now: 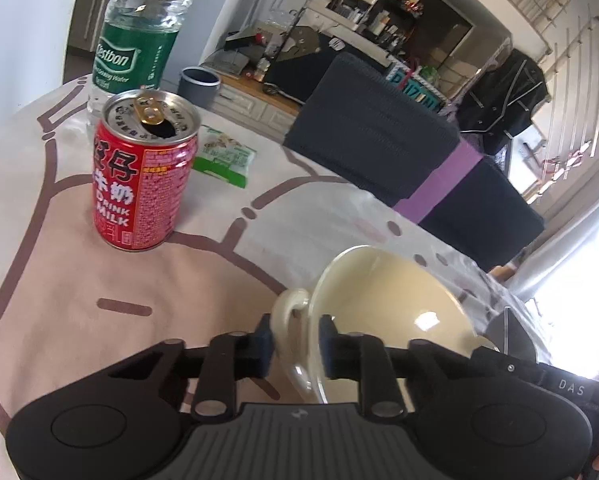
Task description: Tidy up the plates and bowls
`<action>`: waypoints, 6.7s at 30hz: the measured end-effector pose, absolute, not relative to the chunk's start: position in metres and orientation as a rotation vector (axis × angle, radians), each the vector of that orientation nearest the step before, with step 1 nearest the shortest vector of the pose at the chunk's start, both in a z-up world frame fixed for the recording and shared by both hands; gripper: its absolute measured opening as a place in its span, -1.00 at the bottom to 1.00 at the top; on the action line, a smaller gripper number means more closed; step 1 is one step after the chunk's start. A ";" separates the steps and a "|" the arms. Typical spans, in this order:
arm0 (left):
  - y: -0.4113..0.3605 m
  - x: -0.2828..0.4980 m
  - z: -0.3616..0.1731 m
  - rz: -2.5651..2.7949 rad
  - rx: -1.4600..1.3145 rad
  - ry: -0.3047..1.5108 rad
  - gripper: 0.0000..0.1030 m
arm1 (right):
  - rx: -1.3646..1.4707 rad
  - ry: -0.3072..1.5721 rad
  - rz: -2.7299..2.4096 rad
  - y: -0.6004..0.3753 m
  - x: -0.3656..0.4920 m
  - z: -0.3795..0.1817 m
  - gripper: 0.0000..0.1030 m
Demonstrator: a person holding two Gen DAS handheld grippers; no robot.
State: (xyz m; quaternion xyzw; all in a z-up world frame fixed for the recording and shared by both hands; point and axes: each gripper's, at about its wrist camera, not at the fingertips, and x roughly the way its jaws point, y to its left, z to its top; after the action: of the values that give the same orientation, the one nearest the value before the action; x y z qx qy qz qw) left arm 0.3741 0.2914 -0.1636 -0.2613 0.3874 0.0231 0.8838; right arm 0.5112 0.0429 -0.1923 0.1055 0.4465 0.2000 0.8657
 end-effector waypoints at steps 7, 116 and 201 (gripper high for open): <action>0.294 0.379 -0.166 0.029 -0.508 0.816 -0.57 | 0.191 0.968 0.387 0.049 0.516 -0.206 -0.30; -0.012 0.215 -0.139 -0.372 -0.375 1.082 -0.52 | 0.412 1.016 0.122 -0.262 0.228 -0.118 -0.58; -0.034 0.233 -0.172 -0.348 -0.282 1.162 -0.45 | 0.193 1.207 0.124 -0.250 0.254 -0.145 -0.46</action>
State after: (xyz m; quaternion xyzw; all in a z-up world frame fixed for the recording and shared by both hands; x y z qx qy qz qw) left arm 0.2332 -0.0336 -0.1723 -0.1323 0.5443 -0.1629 0.8122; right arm 0.2543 -0.2505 -0.1447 0.0905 0.5661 0.0582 0.8173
